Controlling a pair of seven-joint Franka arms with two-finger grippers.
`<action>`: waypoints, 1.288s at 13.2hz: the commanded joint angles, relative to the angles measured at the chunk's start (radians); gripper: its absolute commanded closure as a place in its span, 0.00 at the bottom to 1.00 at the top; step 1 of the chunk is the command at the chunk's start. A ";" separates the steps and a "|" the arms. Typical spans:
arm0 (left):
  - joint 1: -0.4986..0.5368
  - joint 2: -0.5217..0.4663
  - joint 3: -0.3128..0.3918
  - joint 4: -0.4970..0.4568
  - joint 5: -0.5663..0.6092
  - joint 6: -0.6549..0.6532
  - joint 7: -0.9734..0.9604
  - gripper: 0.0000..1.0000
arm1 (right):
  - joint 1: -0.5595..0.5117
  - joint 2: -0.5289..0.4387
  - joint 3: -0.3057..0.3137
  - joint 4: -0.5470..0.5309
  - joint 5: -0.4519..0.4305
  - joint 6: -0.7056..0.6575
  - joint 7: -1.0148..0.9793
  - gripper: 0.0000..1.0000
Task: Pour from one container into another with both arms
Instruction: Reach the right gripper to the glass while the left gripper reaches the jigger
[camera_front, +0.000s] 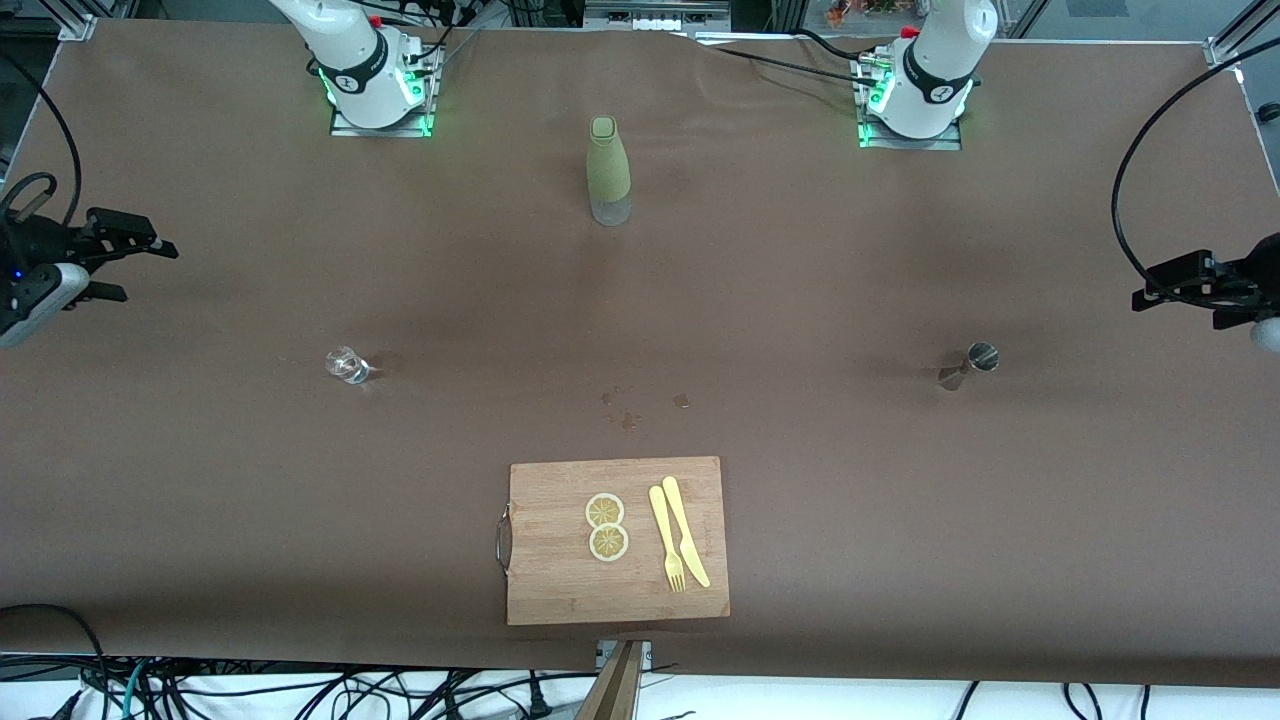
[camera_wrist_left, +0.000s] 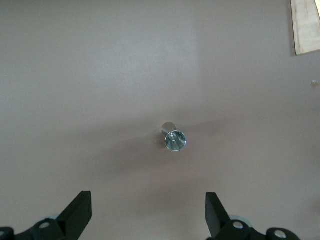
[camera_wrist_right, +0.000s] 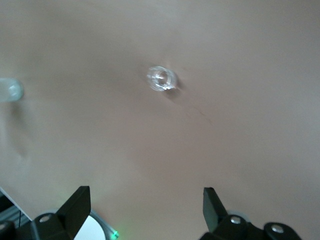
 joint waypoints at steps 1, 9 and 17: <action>-0.001 0.034 0.087 -0.027 -0.112 -0.019 0.224 0.00 | -0.050 0.085 0.006 0.017 0.110 -0.007 -0.226 0.00; 0.020 0.177 0.327 -0.104 -0.479 -0.205 1.037 0.00 | -0.115 0.352 0.006 0.016 0.439 0.077 -0.942 0.00; 0.172 0.491 0.345 -0.116 -0.794 -0.388 1.749 0.00 | -0.112 0.530 0.007 -0.110 0.801 0.145 -1.453 0.01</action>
